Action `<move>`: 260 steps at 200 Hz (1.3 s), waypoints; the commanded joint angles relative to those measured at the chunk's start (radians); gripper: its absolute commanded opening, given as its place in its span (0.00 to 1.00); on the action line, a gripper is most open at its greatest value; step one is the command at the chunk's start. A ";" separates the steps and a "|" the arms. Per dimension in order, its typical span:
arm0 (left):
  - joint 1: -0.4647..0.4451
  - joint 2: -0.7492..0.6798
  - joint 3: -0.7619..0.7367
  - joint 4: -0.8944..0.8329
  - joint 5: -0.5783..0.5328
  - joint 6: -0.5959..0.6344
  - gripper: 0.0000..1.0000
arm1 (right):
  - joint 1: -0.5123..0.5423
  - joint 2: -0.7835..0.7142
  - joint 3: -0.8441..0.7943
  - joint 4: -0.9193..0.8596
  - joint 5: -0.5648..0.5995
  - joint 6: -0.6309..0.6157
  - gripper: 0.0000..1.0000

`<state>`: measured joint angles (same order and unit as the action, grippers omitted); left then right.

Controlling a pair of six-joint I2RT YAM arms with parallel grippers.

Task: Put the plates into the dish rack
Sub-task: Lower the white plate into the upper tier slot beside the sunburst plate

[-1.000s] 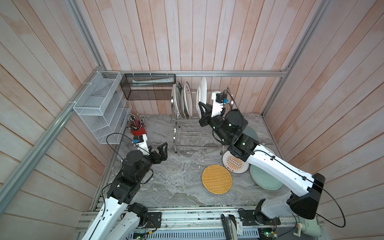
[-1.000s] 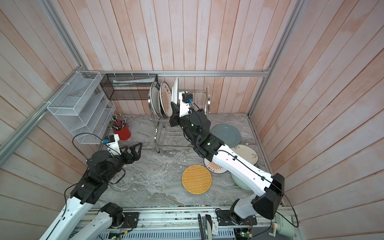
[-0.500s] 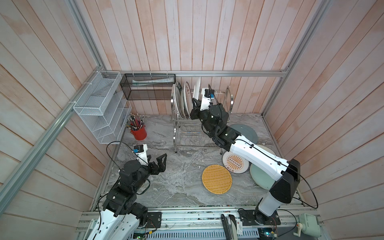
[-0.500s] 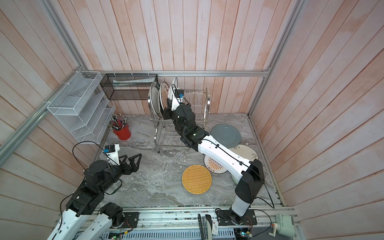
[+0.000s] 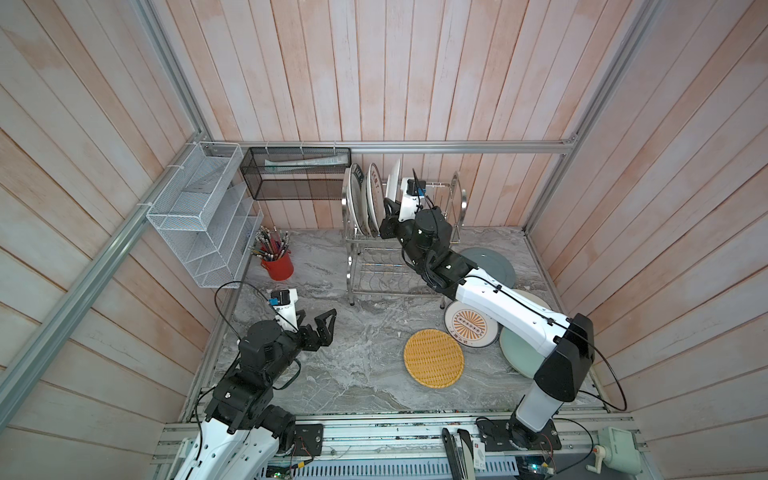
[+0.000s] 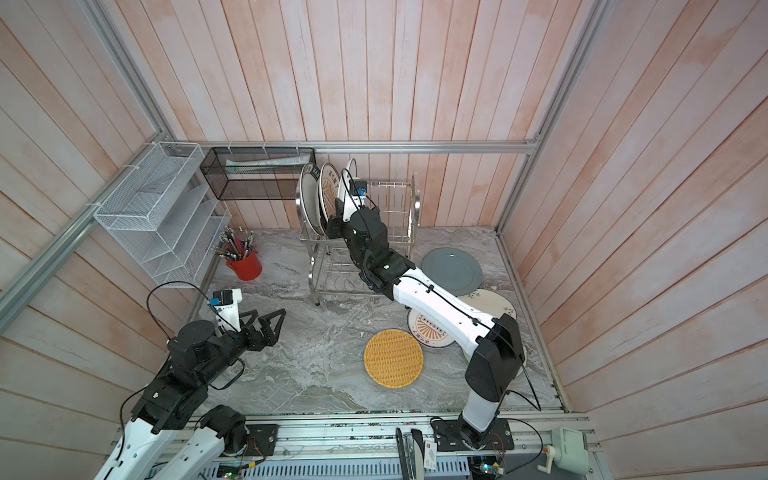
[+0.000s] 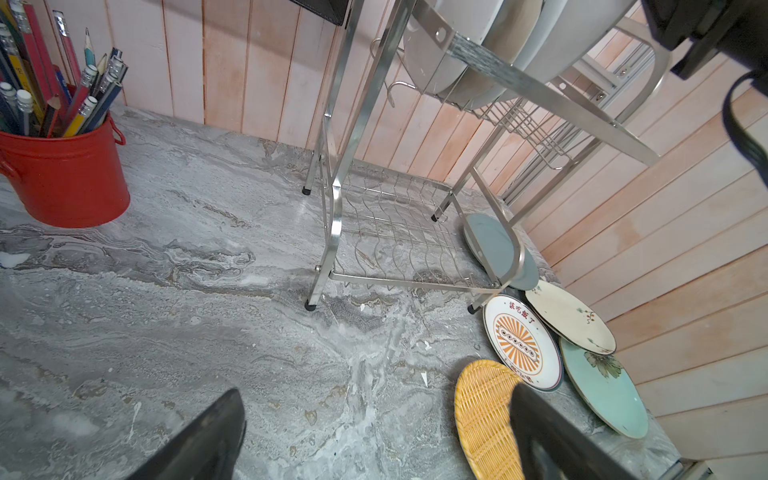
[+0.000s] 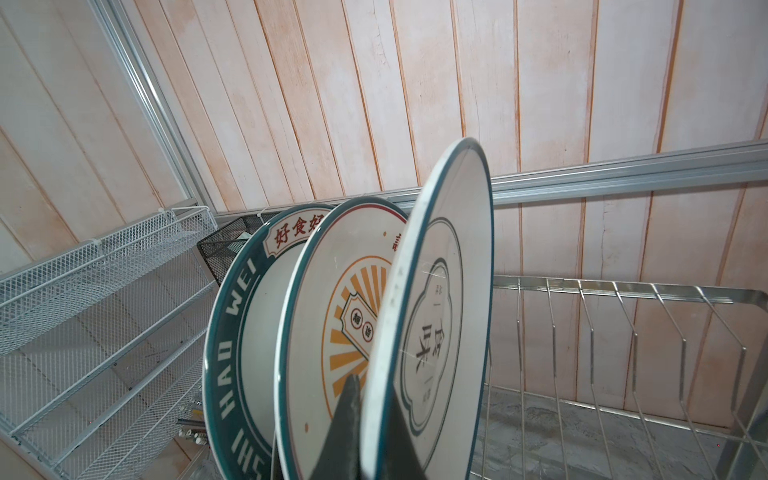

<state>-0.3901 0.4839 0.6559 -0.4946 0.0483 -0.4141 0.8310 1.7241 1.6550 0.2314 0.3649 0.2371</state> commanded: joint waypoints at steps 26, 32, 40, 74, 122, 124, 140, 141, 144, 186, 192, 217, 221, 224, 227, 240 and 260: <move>-0.001 -0.009 -0.012 -0.004 0.016 0.018 1.00 | -0.010 0.015 0.055 0.034 -0.041 0.008 0.00; -0.001 -0.009 -0.011 -0.002 0.016 0.018 1.00 | -0.010 0.016 0.056 0.032 -0.040 0.009 0.00; -0.001 -0.011 -0.012 -0.002 0.016 0.018 1.00 | -0.011 0.015 0.052 0.028 -0.038 0.011 0.00; -0.001 -0.010 -0.011 -0.002 0.018 0.019 1.00 | -0.015 0.017 0.035 0.015 -0.043 0.004 0.00; -0.001 -0.009 -0.011 -0.002 0.020 0.021 1.00 | -0.017 0.022 0.014 -0.024 -0.035 -0.016 0.00; -0.001 -0.008 -0.011 -0.001 0.020 0.021 1.00 | -0.017 0.023 0.013 -0.026 -0.035 -0.016 0.00; 0.000 -0.010 -0.011 -0.001 0.021 0.020 1.00 | -0.017 0.022 -0.003 -0.028 -0.037 -0.018 0.00; 0.000 -0.009 -0.011 -0.001 0.021 0.020 1.00 | -0.017 0.023 -0.004 -0.029 -0.037 -0.018 0.00; -0.001 -0.009 -0.011 -0.002 0.021 0.020 1.00 | -0.017 0.022 -0.007 -0.027 -0.039 -0.018 0.00; -0.001 -0.005 -0.013 -0.001 0.020 0.020 1.00 | -0.020 0.025 -0.019 -0.040 -0.051 -0.026 0.00; -0.001 -0.005 -0.013 -0.001 0.021 0.020 1.00 | -0.020 0.025 -0.018 -0.043 -0.054 -0.027 0.03; -0.001 -0.004 -0.013 -0.001 0.020 0.020 1.00 | -0.021 0.027 0.001 -0.053 -0.057 -0.035 0.15; 0.000 -0.004 -0.013 -0.001 0.019 0.020 1.00 | -0.021 0.028 0.004 -0.055 -0.057 -0.037 0.17; 0.000 -0.004 -0.013 -0.001 0.019 0.020 1.00 | -0.022 0.029 0.007 -0.058 -0.058 -0.039 0.17; -0.001 -0.005 -0.013 -0.002 0.019 0.021 1.00 | -0.021 0.030 0.011 -0.059 -0.059 -0.040 0.18; 0.000 -0.005 -0.013 -0.001 0.019 0.020 1.00 | -0.021 0.035 0.024 -0.070 -0.060 -0.042 0.23; -0.001 -0.004 -0.013 -0.001 0.018 0.019 1.00 | -0.021 0.040 0.036 -0.076 -0.065 -0.039 0.26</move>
<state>-0.3901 0.4839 0.6548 -0.4946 0.0525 -0.4107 0.8139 1.7432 1.6543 0.1768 0.3092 0.2054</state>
